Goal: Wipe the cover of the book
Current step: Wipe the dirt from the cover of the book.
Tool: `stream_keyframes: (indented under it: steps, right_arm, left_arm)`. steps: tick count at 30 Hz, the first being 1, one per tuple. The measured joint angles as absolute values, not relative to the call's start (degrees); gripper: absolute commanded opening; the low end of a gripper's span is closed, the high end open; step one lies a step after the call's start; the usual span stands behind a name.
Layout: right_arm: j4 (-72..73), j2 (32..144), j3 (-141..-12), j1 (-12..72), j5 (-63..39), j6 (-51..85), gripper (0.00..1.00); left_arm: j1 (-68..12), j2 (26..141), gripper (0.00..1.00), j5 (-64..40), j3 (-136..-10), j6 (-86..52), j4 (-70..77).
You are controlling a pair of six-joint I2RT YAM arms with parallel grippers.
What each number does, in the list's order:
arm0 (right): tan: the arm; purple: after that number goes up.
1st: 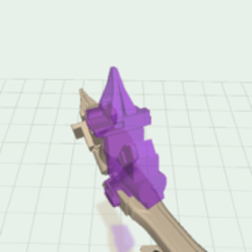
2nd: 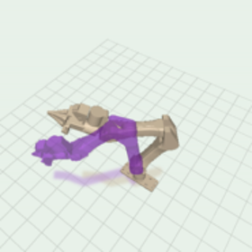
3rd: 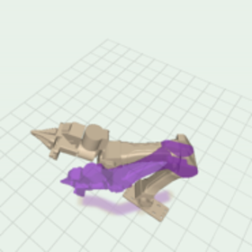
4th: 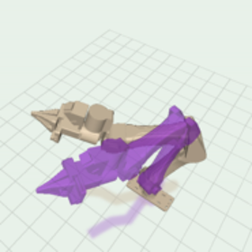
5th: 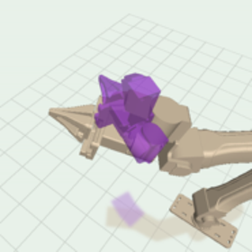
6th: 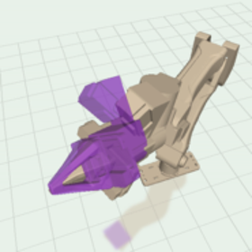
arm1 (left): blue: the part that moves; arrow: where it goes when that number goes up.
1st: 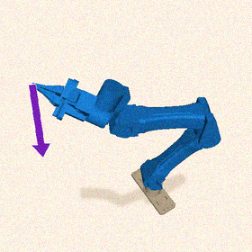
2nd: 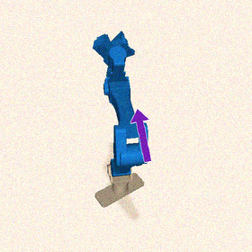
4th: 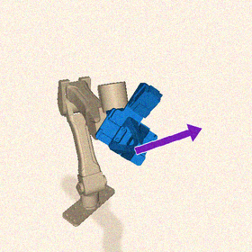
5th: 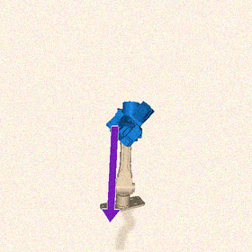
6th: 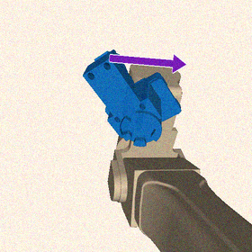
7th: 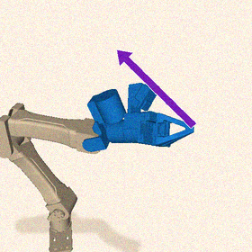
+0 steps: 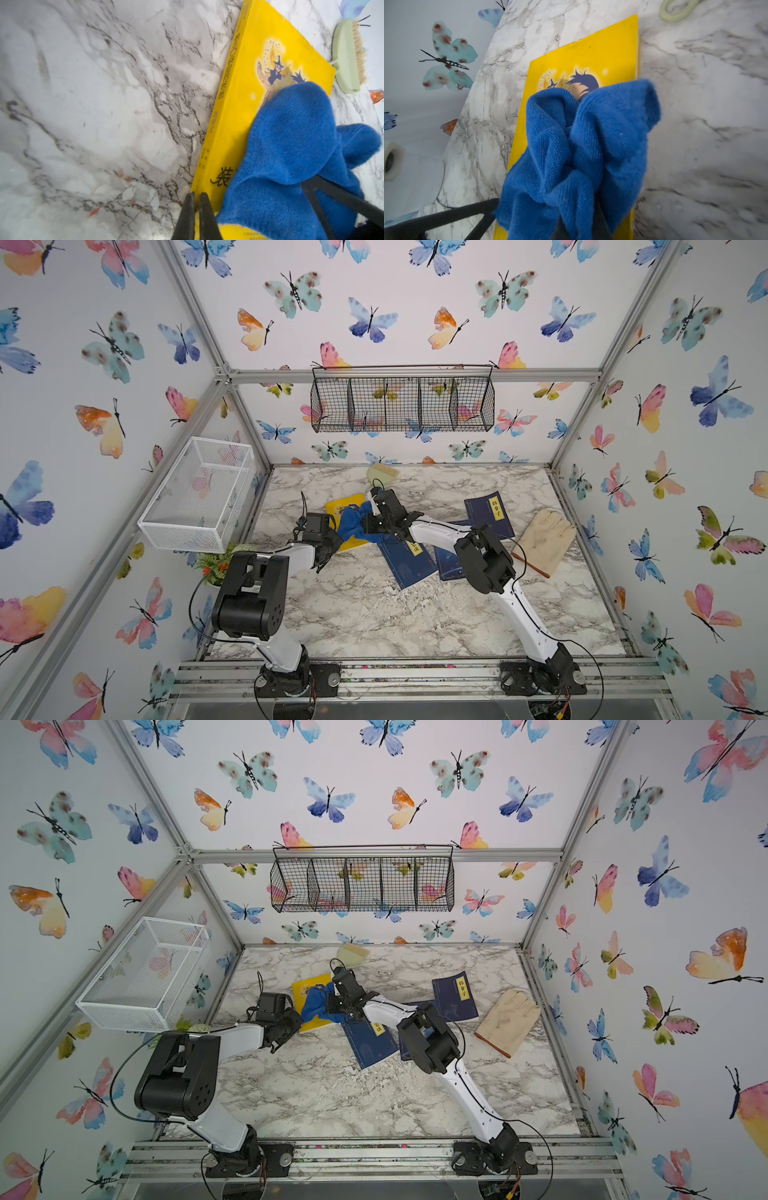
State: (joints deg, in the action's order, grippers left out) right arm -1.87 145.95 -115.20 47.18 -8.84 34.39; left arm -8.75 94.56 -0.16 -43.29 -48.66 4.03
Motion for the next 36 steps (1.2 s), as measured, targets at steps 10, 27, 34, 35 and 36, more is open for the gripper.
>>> stream_keyframes:
  steps: [10, 27, 34, 35, 36]
  right_arm:
    - [0.6, 158.1, -132.4, 46.0, -9.3, 38.5, 0.01]
    - [3.0, 155.6, -128.0, 45.3, -10.1, 39.0, 0.02]
    - [5.1, 156.4, -127.8, 45.1, -11.1, 39.0, 0.01]
    - [5.9, 154.3, -124.2, 45.1, -11.6, 39.0, 0.01]
    - [6.6, 152.0, -120.4, 45.5, -12.2, 39.0, 0.01]
  left_arm:
    - [-8.8, 94.4, 0.08, -0.7, -42.8, -48.7, 4.5]
    - [-8.8, 94.4, 0.07, -1.6, -42.6, -48.7, 5.2]
    - [-8.8, 94.4, 0.07, -1.6, -42.6, -48.7, 5.1]
    - [-8.8, 94.4, 0.07, -1.6, -42.6, -48.6, 5.1]
    - [-8.8, 94.4, 0.07, -1.6, -42.6, -48.6, 5.1]
